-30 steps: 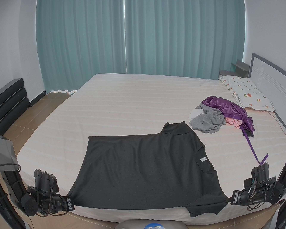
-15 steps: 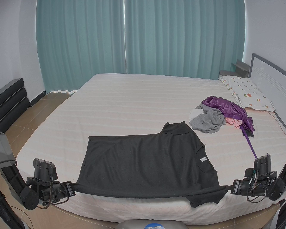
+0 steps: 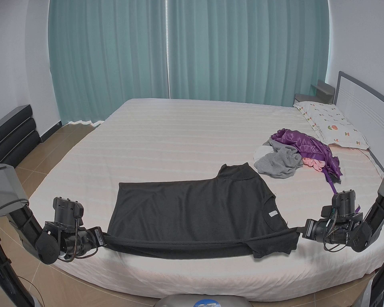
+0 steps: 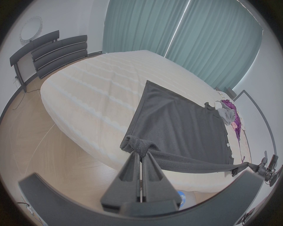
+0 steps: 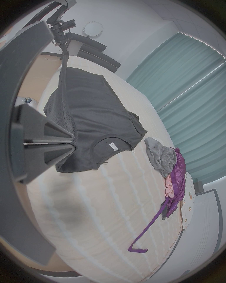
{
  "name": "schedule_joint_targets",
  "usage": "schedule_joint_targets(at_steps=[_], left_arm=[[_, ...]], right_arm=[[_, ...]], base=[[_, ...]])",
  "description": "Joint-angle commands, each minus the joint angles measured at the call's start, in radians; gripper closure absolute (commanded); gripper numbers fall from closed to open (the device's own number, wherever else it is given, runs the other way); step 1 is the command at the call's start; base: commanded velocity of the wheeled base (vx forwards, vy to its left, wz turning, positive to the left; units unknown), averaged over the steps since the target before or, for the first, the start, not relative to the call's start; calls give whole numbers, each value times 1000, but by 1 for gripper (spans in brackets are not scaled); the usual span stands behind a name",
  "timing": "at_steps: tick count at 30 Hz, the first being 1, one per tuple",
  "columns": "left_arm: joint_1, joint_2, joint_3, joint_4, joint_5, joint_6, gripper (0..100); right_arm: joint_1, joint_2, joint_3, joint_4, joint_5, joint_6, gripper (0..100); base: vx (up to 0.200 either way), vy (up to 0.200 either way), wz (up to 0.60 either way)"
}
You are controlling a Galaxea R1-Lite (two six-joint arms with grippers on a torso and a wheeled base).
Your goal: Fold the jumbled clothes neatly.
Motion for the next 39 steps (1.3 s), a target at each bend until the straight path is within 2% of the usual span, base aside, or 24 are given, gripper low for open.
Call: schedule_joint_targets(at_steps=[1, 11, 18, 25, 39], left_arm=[[-4, 7, -44, 27, 2, -2, 100], [-6, 37, -70, 28, 1, -5, 100], [-6, 136, -169, 56, 2, -26, 100], [-2, 207, -276, 119, 4, -63, 100], [-1, 310, -382, 148, 2, -97, 100]], right_arm=[[0, 42, -41, -1, 1, 3, 100], [-1, 59, -64, -1, 4, 9, 100], [-6, 166, -179, 4, 7, 18, 100], [-6, 241, -295, 79, 10, 31, 100], [-6, 324, -384, 102, 10, 49, 100]], base=[[0, 0, 0], [0, 0, 0], [0, 0, 0], [0, 0, 0], [0, 0, 0]])
